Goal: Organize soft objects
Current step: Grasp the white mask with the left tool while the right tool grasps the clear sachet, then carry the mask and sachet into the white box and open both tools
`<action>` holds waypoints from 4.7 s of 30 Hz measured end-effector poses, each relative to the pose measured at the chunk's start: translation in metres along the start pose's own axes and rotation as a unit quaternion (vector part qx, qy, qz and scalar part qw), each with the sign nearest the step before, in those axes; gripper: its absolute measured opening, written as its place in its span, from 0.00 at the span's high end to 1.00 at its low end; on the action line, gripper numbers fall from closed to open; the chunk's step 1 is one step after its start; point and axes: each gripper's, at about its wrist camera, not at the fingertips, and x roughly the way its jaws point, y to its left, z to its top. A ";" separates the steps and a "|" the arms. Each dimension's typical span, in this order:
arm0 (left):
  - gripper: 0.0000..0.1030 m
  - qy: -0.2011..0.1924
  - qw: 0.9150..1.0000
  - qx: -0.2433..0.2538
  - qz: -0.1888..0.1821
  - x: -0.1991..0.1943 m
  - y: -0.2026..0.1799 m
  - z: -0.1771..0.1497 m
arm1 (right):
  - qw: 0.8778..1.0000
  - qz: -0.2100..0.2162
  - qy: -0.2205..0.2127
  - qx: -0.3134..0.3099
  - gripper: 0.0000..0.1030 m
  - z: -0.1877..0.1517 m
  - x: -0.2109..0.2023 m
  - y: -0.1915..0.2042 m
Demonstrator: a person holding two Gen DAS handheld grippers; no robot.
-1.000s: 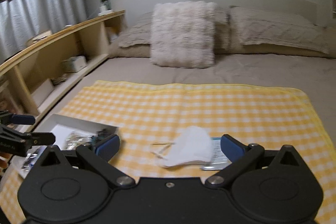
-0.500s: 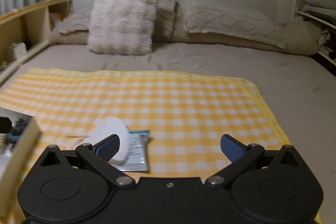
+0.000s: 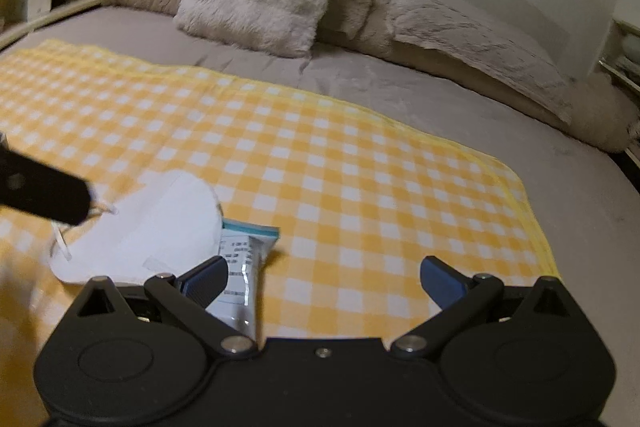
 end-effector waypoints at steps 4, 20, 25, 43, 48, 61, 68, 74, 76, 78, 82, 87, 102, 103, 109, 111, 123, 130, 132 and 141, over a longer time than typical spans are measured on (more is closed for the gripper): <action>0.00 0.008 1.000 0.010 0.004 0.018 0.007 0.004 | 0.999 -0.001 0.007 -0.036 0.00 -0.003 0.019 0.018; 0.08 0.028 0.981 0.169 0.091 0.054 -0.004 -0.005 | 0.996 0.088 0.021 -0.012 0.00 -0.016 0.034 0.040; 0.08 0.027 0.979 0.167 0.116 0.060 -0.009 -0.008 | 0.994 0.105 0.037 -0.008 0.09 -0.016 0.033 0.033; 0.85 0.032 0.987 0.139 0.075 0.057 -0.018 -0.008 | 0.986 0.157 0.055 -0.021 0.52 -0.016 0.019 0.027; 0.91 0.038 0.988 0.133 0.066 0.051 -0.016 -0.010 | 0.985 0.162 0.059 0.011 0.75 -0.012 0.016 0.020; 0.95 0.018 0.991 0.119 0.049 0.010 -0.013 -0.008 | 0.987 0.154 0.050 0.008 0.90 -0.005 -0.003 0.018; 0.95 0.032 0.992 0.114 0.053 0.012 -0.003 -0.008 | 0.985 0.147 0.065 0.063 0.52 0.000 0.013 0.017; 0.95 0.056 0.992 0.102 0.052 0.020 0.007 -0.007 | 0.976 0.169 0.101 0.090 0.65 -0.003 0.034 0.023; 0.95 0.055 0.992 0.099 0.051 0.018 0.008 -0.006 | 0.979 0.171 0.099 0.059 0.80 -0.002 0.032 0.028; 0.96 0.049 0.993 0.094 0.048 0.012 0.008 -0.004 | 0.979 0.167 0.101 0.057 0.84 0.000 0.031 0.028; 0.96 0.030 0.995 0.087 0.039 -0.006 0.006 0.000 | 0.983 0.159 0.088 0.028 0.88 0.004 0.021 0.032; 0.96 0.000 0.997 0.078 0.029 -0.038 0.003 0.004 | 0.986 0.157 0.045 0.031 0.88 0.019 -0.004 0.022; 0.96 -0.090 0.992 0.086 0.030 -0.146 0.000 -0.002 | 0.982 0.173 -0.039 0.068 0.88 0.043 -0.096 0.010; 0.96 -0.094 0.992 0.084 0.030 -0.152 0.001 -0.003 | 0.982 0.172 -0.043 0.070 0.88 0.044 -0.100 0.011; 0.96 -0.117 0.990 0.066 0.036 -0.188 0.017 -0.009 | 0.980 0.173 -0.064 0.080 0.88 0.049 -0.124 0.019; 0.96 -0.125 0.989 0.064 0.041 -0.199 0.023 -0.011 | 0.978 0.180 -0.068 0.085 0.88 0.052 -0.129 0.023; 0.96 -0.162 0.982 0.025 0.097 -0.260 0.086 -0.021 | 0.969 0.227 -0.079 0.063 0.88 0.070 -0.145 0.073; 0.96 -0.175 0.972 -0.078 0.139 -0.275 0.153 -0.023 | 0.964 0.253 -0.074 0.047 0.88 0.083 -0.141 0.111; 0.96 -0.172 0.968 -0.103 0.153 -0.274 0.172 -0.024 | 0.962 0.260 -0.073 0.044 0.88 0.086 -0.140 0.121; 0.96 -0.146 0.958 -0.128 0.211 -0.257 0.236 -0.018 | 0.954 0.292 -0.069 0.026 0.88 0.100 -0.134 0.164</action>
